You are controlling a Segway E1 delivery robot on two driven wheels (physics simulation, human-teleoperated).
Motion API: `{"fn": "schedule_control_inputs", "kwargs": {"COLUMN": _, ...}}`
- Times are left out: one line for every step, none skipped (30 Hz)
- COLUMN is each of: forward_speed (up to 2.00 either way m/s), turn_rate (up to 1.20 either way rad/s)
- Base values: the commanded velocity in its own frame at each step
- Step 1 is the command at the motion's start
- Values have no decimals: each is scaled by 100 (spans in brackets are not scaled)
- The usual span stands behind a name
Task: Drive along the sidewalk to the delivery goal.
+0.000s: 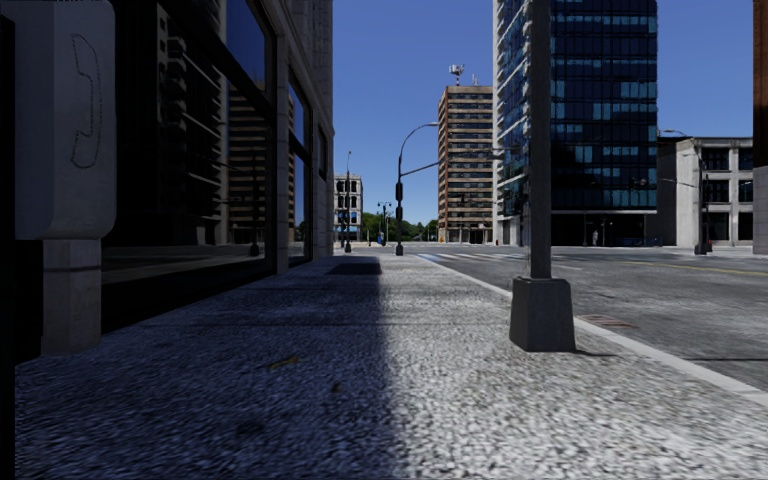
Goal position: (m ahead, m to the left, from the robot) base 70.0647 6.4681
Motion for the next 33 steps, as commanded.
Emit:
{"fn": "schedule_control_inputs", "kwargs": {"forward_speed": 200, "turn_rate": 0}}
{"fn": "schedule_control_inputs", "kwargs": {"forward_speed": 200, "turn_rate": 0}}
{"fn": "schedule_control_inputs", "kwargs": {"forward_speed": 200, "turn_rate": 0}}
{"fn": "schedule_control_inputs", "kwargs": {"forward_speed": 200, "turn_rate": 0}}
{"fn": "schedule_control_inputs", "kwargs": {"forward_speed": 200, "turn_rate": 0}}
{"fn": "schedule_control_inputs", "kwargs": {"forward_speed": 200, "turn_rate": 0}}
{"fn": "schedule_control_inputs", "kwargs": {"forward_speed": 200, "turn_rate": 0}}
{"fn": "schedule_control_inputs", "kwargs": {"forward_speed": 200, "turn_rate": 0}}
{"fn": "schedule_control_inputs", "kwargs": {"forward_speed": 200, "turn_rate": 0}}
{"fn": "schedule_control_inputs", "kwargs": {"forward_speed": 200, "turn_rate": 0}}
{"fn": "schedule_control_inputs", "kwargs": {"forward_speed": 200, "turn_rate": 0}}
{"fn": "schedule_control_inputs", "kwargs": {"forward_speed": 200, "turn_rate": 0}}
{"fn": "schedule_control_inputs", "kwargs": {"forward_speed": 200, "turn_rate": 0}}
{"fn": "schedule_control_inputs", "kwargs": {"forward_speed": 200, "turn_rate": 0}}
{"fn": "schedule_control_inputs", "kwargs": {"forward_speed": 200, "turn_rate": 0}}
{"fn": "schedule_control_inputs", "kwargs": {"forward_speed": 200, "turn_rate": 0}}
{"fn": "schedule_control_inputs", "kwargs": {"forward_speed": 200, "turn_rate": 0}}
{"fn": "schedule_control_inputs", "kwargs": {"forward_speed": 200, "turn_rate": 0}}
{"fn": "schedule_control_inputs", "kwargs": {"forward_speed": 200, "turn_rate": 0}}
{"fn": "schedule_control_inputs", "kwargs": {"forward_speed": 200, "turn_rate": 0}}
{"fn": "schedule_control_inputs", "kwargs": {"forward_speed": 200, "turn_rate": 0}}
{"fn": "schedule_control_inputs", "kwargs": {"forward_speed": 200, "turn_rate": 0}}
{"fn": "schedule_control_inputs", "kwargs": {"forward_speed": 200, "turn_rate": 0}}
{"fn": "schedule_control_inputs", "kwargs": {"forward_speed": 200, "turn_rate": 0}}
{"fn": "schedule_control_inputs", "kwargs": {"forward_speed": 200, "turn_rate": 0}}
{"fn": "schedule_control_inputs", "kwargs": {"forward_speed": 200, "turn_rate": 0}}
{"fn": "schedule_control_inputs", "kwargs": {"forward_speed": 200, "turn_rate": 0}}
{"fn": "schedule_control_inputs", "kwargs": {"forward_speed": 200, "turn_rate": 0}}
{"fn": "schedule_control_inputs", "kwargs": {"forward_speed": 200, "turn_rate": 0}}
{"fn": "schedule_control_inputs", "kwargs": {"forward_speed": 200, "turn_rate": 0}}
{"fn": "schedule_control_inputs", "kwargs": {"forward_speed": 200, "turn_rate": 0}}
{"fn": "schedule_control_inputs", "kwargs": {"forward_speed": 200, "turn_rate": 0}}
{"fn": "schedule_control_inputs", "kwargs": {"forward_speed": 200, "turn_rate": 0}}
